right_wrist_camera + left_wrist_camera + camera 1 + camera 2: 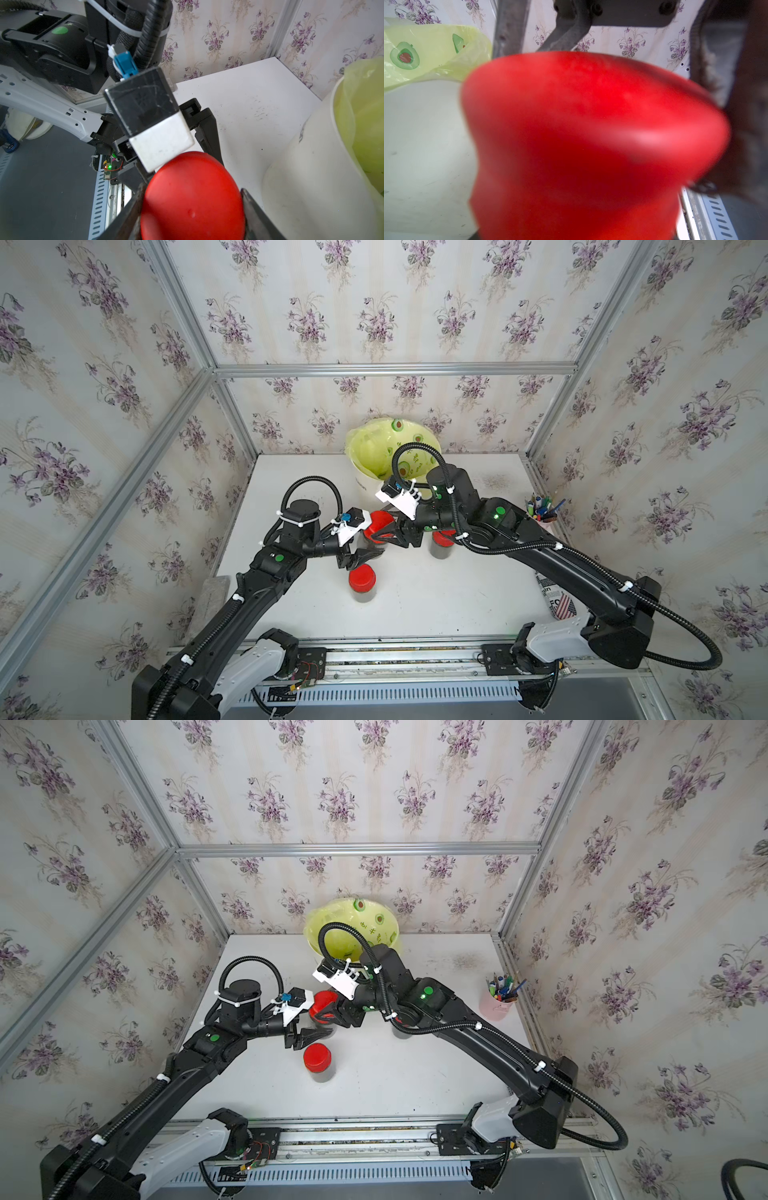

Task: Empty moldy tea leaves from jars
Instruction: Unscrew the lid from the jar.

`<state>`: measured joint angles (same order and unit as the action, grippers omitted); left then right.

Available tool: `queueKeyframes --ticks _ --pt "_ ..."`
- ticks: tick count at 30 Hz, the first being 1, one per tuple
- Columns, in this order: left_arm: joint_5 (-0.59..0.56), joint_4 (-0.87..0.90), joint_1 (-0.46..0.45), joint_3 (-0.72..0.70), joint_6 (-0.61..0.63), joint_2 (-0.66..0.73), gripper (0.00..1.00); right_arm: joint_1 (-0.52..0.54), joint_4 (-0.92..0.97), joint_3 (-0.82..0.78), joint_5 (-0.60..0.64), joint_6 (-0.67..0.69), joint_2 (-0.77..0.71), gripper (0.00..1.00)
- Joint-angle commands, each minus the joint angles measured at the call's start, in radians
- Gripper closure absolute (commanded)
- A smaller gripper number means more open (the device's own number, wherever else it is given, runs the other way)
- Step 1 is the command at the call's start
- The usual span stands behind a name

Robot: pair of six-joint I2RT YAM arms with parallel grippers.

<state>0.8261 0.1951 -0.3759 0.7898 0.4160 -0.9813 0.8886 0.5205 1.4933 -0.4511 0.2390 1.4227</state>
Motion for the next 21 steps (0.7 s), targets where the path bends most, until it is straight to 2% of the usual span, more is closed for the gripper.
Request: queueKeyframes --ticks 1,8,14,17,21 --pt "0.036 0.015 -0.001 0.009 -0.006 0.003 0.53 -0.013 0.032 0.025 -0.09 0.163 0.015 0.56" --pt "0.052 0.021 -0.001 0.014 -0.006 -0.005 0.53 -0.029 0.204 0.091 -0.139 0.338 0.07 0.55" --pt "0.053 0.024 -0.001 0.014 -0.002 -0.011 0.53 -0.054 0.222 0.088 -0.167 0.365 0.063 0.5" --pt "0.044 0.026 -0.001 0.014 0.001 -0.013 0.54 -0.056 0.205 0.085 -0.171 0.352 0.055 0.44" --pt "0.033 0.026 -0.001 0.014 0.004 -0.015 0.54 -0.056 0.179 0.087 -0.164 0.302 0.052 0.27"
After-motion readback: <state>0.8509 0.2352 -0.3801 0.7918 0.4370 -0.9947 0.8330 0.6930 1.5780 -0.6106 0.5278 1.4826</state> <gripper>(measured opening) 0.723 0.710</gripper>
